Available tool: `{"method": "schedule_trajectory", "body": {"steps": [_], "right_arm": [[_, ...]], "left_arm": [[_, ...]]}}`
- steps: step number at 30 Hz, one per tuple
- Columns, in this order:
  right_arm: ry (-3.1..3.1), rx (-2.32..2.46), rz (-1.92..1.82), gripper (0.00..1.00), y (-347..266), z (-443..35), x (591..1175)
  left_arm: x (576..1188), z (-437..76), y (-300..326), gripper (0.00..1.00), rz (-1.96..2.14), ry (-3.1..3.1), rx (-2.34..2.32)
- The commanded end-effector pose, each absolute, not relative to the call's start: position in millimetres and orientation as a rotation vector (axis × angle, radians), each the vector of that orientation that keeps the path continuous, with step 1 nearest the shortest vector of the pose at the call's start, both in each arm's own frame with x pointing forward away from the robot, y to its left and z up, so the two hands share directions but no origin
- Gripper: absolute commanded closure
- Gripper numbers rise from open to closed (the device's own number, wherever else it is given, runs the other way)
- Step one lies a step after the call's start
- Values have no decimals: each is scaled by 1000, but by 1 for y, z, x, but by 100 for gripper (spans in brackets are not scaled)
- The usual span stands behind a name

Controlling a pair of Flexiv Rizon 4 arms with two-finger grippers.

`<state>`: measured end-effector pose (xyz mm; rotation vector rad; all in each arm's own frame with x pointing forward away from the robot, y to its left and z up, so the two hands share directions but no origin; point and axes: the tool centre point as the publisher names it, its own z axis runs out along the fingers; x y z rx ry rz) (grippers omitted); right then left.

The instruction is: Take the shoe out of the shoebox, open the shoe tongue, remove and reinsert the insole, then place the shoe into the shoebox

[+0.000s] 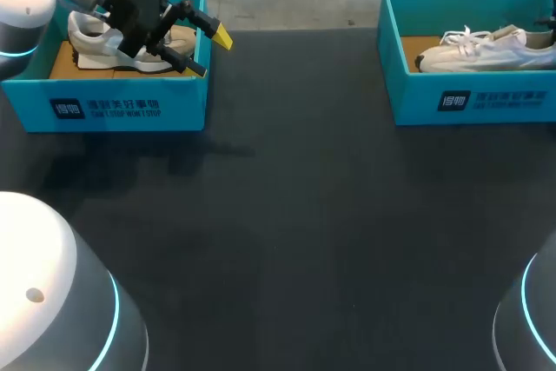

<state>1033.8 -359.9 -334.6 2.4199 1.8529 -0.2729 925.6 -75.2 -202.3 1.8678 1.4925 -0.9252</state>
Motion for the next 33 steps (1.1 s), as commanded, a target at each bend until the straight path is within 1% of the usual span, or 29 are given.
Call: {"method": "schedule_trajectory", "body": {"steps": [1, 33], "right_arm": [[1846, 2419, -268, 100, -357, -335, 1030], [1778, 2418, -282, 100, -354, -370, 1019]], "left_arm": [[925, -202, -75, 0, -922, 1493, 1869], [925, -202, -75, 0, -922, 1493, 1869]]}}
